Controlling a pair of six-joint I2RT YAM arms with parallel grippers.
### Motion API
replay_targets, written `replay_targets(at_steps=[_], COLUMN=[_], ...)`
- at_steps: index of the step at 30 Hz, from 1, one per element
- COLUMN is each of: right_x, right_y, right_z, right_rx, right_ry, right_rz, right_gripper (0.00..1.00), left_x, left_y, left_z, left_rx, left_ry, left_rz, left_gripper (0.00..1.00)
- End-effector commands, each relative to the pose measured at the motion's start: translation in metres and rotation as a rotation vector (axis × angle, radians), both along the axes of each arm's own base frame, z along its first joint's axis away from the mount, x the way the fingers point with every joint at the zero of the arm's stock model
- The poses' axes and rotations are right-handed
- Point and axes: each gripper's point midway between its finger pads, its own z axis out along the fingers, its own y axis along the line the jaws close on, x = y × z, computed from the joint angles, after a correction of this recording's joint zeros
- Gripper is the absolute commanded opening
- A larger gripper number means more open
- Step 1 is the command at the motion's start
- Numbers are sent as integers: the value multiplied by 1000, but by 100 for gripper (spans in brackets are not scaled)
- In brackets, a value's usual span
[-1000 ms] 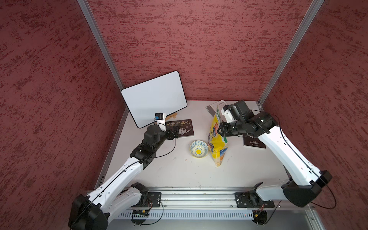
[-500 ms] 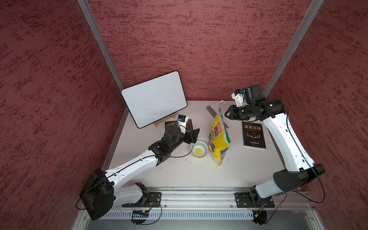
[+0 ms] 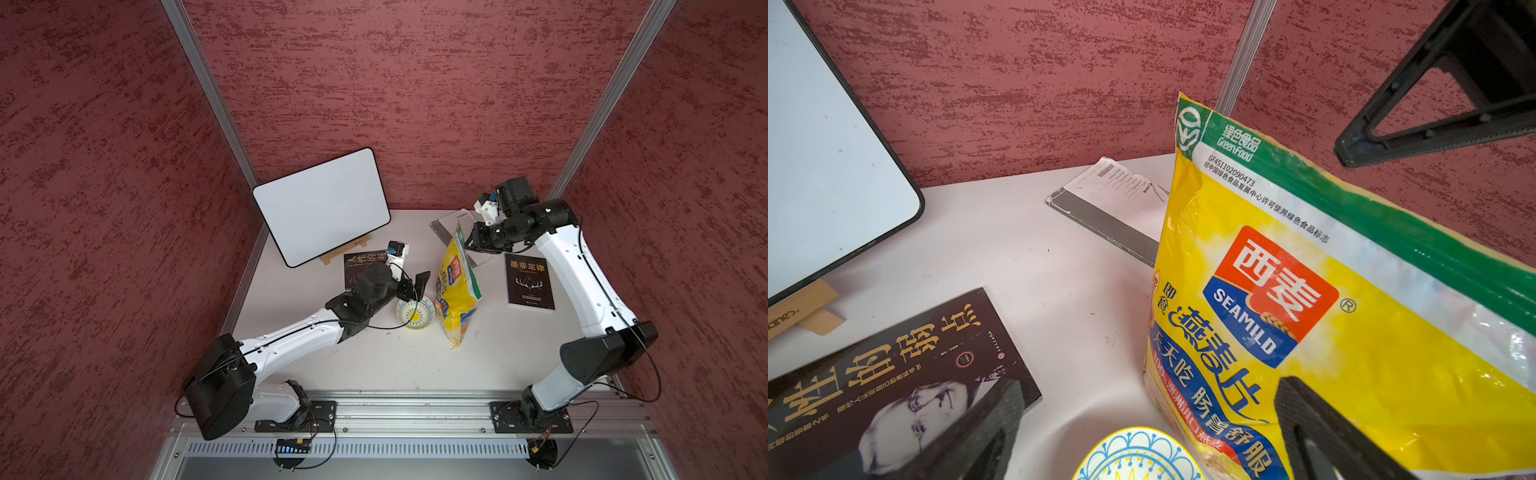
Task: Pour the oats into the breakfast bowl
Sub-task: Open the oats bag at the center of the board.
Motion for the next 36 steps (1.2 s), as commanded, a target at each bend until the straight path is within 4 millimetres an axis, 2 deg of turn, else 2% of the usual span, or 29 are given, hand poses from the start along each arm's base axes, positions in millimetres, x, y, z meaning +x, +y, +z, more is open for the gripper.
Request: replay_targets(at_steps=[1,21,29,36], right_x=[-2,-4,-4,-3], right_y=[0,4,3,2], right_z=[5,-5,-11,-9], right_rx=[0,-7,-32,-42], right_ry=[-4,25,41,32], right_rz=[9,31,32,27], right_gripper=[24,31,29,21], left_x=[4,5,6,6], left_y=[-4,-3,-3,-2], left_z=[13,9,8,7], left_rx=[-19,-10,-7,-3], left_ry=[-38,-32,-32,-30], left_rz=[7,15,18,21], left_gripper=[100,100,100,100])
